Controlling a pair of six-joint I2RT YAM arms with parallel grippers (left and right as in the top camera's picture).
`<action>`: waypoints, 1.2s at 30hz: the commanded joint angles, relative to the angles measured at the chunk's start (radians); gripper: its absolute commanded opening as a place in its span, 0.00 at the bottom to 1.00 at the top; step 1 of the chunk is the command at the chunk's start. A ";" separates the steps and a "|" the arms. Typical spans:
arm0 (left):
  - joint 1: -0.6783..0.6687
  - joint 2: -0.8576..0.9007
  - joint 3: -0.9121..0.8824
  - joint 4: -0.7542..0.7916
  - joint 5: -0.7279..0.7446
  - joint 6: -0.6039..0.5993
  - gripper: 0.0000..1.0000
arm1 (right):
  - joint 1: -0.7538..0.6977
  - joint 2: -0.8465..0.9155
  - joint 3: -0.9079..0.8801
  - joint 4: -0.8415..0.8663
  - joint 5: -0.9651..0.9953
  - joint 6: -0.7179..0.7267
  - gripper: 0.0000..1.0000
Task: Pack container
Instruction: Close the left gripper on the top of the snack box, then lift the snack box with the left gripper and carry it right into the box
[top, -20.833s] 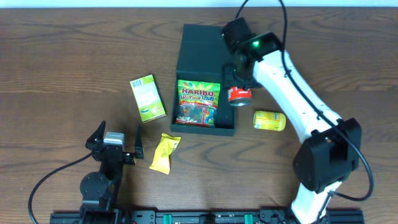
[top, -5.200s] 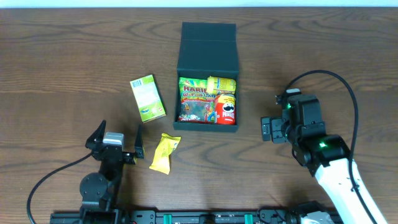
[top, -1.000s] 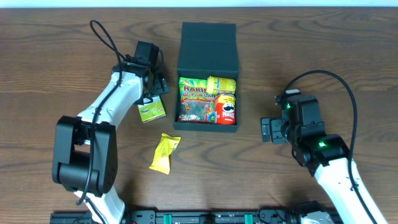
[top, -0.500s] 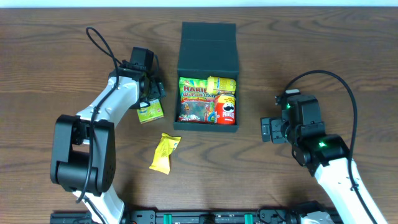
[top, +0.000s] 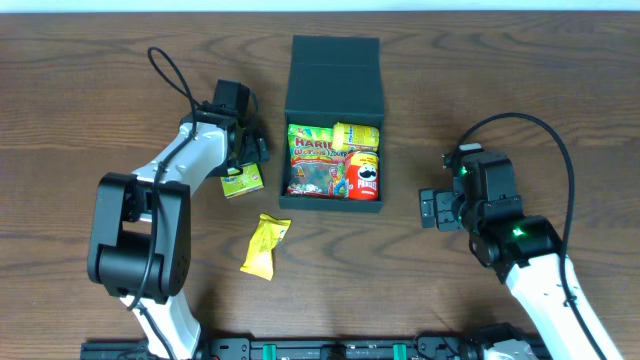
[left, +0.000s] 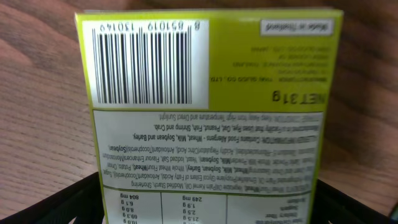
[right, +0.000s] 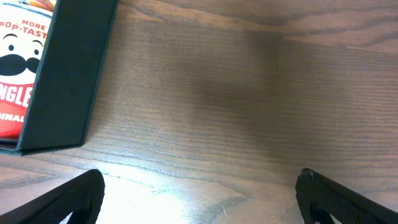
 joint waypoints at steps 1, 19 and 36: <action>0.003 0.012 -0.008 0.008 -0.020 0.013 0.95 | -0.005 0.000 -0.004 0.001 0.010 -0.011 0.99; 0.007 0.027 -0.008 0.019 -0.022 -0.001 0.80 | -0.005 0.000 -0.004 0.001 0.010 -0.011 0.99; 0.008 -0.005 -0.007 -0.037 -0.023 0.035 0.60 | -0.005 0.000 -0.004 0.001 0.011 -0.011 0.99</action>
